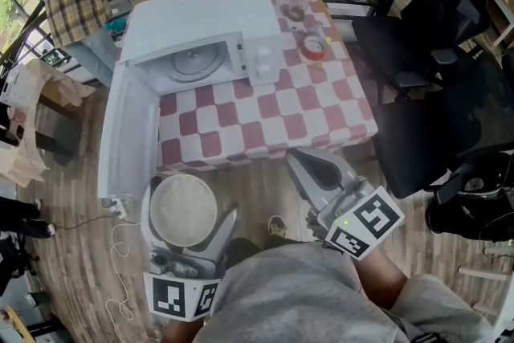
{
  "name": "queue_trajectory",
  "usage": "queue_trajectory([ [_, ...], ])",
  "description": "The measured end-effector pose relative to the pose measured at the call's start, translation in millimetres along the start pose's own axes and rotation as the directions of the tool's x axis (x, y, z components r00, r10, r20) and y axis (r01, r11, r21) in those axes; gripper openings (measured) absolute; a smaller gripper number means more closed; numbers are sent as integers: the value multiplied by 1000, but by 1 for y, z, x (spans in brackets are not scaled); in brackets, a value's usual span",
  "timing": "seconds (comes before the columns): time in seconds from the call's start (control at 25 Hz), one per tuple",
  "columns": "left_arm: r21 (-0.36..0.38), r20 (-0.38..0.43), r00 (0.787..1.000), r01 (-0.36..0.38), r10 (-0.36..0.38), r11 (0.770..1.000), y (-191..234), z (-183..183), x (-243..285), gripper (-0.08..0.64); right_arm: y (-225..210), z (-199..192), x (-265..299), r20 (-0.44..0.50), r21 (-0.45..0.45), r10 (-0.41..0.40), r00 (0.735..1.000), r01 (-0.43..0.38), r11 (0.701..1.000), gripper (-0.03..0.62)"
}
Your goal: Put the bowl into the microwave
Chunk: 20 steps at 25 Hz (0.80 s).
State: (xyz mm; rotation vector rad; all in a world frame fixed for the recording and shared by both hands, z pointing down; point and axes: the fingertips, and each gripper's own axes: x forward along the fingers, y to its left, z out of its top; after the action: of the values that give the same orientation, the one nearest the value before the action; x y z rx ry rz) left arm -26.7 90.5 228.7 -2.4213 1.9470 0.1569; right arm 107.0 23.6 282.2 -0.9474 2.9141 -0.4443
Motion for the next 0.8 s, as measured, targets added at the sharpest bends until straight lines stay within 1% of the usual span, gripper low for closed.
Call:
queue_trajectory([
  [0.36, 10, -7, 1000, -11, 11, 1000, -3, -1, -4, 537, -7, 0, -7, 0, 3, -8, 1000, 8, 1000, -2],
  [0.8, 13, 6, 1000, -3, 3, 1000, -14, 3, 3, 537, -16, 4, -16, 19, 5, -17, 1000, 17, 1000, -2],
])
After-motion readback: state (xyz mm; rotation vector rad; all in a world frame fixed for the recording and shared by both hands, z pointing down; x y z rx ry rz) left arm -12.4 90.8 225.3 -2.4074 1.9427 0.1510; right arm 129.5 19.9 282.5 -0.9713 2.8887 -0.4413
